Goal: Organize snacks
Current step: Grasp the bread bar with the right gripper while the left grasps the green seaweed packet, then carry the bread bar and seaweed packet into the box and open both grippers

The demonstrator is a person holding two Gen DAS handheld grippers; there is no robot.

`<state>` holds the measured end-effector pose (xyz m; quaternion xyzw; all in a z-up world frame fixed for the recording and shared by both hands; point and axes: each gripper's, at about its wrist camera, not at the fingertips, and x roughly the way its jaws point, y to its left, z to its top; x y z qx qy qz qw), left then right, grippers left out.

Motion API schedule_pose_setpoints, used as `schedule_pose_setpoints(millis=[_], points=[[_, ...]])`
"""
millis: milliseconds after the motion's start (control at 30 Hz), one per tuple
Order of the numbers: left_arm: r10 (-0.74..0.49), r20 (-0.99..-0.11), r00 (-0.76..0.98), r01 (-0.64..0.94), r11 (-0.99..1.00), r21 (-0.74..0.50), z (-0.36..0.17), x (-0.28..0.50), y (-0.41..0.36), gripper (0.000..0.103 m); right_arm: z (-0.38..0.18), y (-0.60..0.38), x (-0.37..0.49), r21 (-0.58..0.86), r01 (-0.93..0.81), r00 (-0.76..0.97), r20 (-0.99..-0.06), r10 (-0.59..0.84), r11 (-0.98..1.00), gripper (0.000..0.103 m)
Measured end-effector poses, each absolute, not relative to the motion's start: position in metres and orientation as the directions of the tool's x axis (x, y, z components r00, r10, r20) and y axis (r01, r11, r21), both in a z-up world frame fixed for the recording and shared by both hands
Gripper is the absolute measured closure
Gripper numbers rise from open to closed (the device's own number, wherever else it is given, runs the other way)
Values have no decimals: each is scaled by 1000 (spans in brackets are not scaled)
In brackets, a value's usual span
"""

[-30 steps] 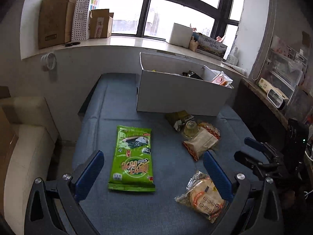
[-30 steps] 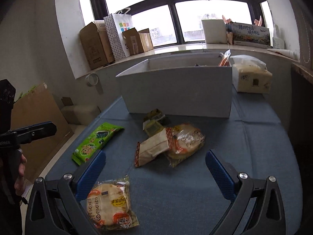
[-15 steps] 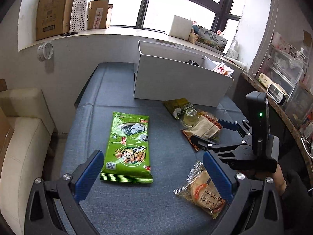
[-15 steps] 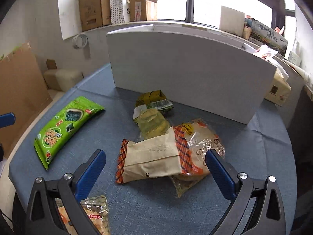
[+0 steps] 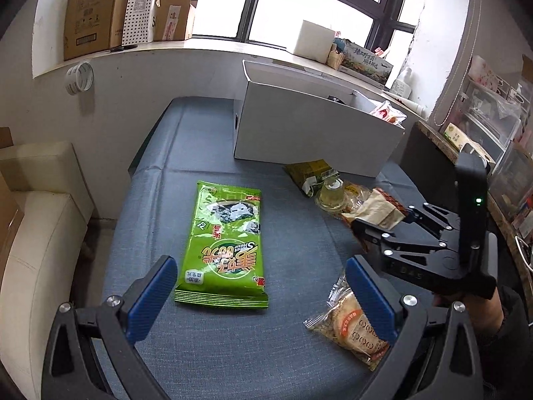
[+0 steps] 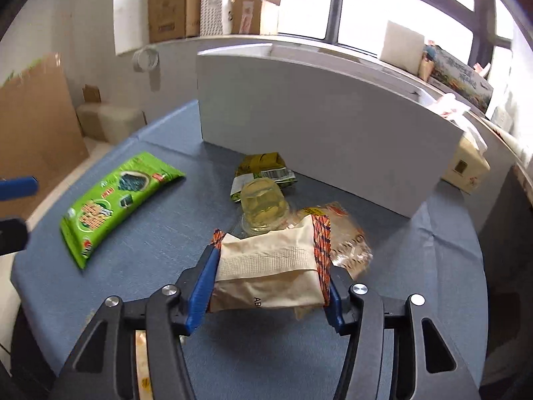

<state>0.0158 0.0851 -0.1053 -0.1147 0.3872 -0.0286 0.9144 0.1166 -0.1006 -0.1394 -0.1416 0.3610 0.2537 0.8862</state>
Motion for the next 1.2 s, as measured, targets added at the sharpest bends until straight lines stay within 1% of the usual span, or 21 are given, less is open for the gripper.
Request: schedule_pose_setpoints(millis=[133, 267, 400, 567, 667, 700, 733, 767, 800, 833, 900, 967, 1067, 1200], points=[[-131, -716, 686, -36, 976, -213, -109, 27, 85, 0, -129, -121, 105, 0, -539, 606, -694, 388, 842, 42], [-110, -735, 670, -43, 982, -186, -114, 44, 85, 0, -120, -139, 93, 37, -521, 615, -676, 405, 853, 42], [-86, -766, 638, -60, 985, -161, -130, 71, 88, 0, -116, -152, 87, 89, -504, 621, -654, 432, 859, 42], [-60, -799, 598, -87, 987, -139, -149, 93, 92, 0, -113, -164, 80, 109, -484, 631, -644, 432, 868, 42], [-60, -809, 585, -74, 989, -127, -156, 95, 90, 1, -115, -169, 80, 129, -471, 628, -645, 435, 873, 42], [-63, -811, 581, -71, 989, -127, -159, 95, 89, 4, -116, -170, 80, 130, -470, 626, -648, 434, 873, 42], [-64, -814, 577, -67, 990, -125, -162, 95, 89, 9, -116, -170, 80, 131, -467, 627, -648, 432, 874, 42], [-43, -808, 588, -63, 993, -99, -161, 93, 87, 18, -116, -170, 80, 133, -470, 625, -648, 435, 872, 42], [-24, -805, 593, -57, 996, -72, -160, 91, 84, 34, -116, -169, 80, 133, -473, 625, -647, 437, 871, 42], [-41, -803, 595, -38, 996, -79, -159, 88, 83, 34, -116, -168, 80, 130, -473, 626, -646, 436, 871, 42], [-101, -792, 602, -8, 991, -132, -156, 83, 82, 34, -117, -167, 79, 129, -475, 626, -646, 437, 870, 42], [-88, -781, 618, -9, 993, -119, -150, 77, 79, 35, -116, -166, 79, 128, -475, 627, -645, 437, 871, 42], [-115, -753, 648, 7, 989, -146, -134, 67, 75, 35, -114, -166, 78, 135, -478, 627, -639, 445, 868, 42], [-144, -691, 709, 47, 987, -157, -93, 60, 67, 35, -105, -169, 82, 158, -480, 636, -614, 466, 863, 42]])
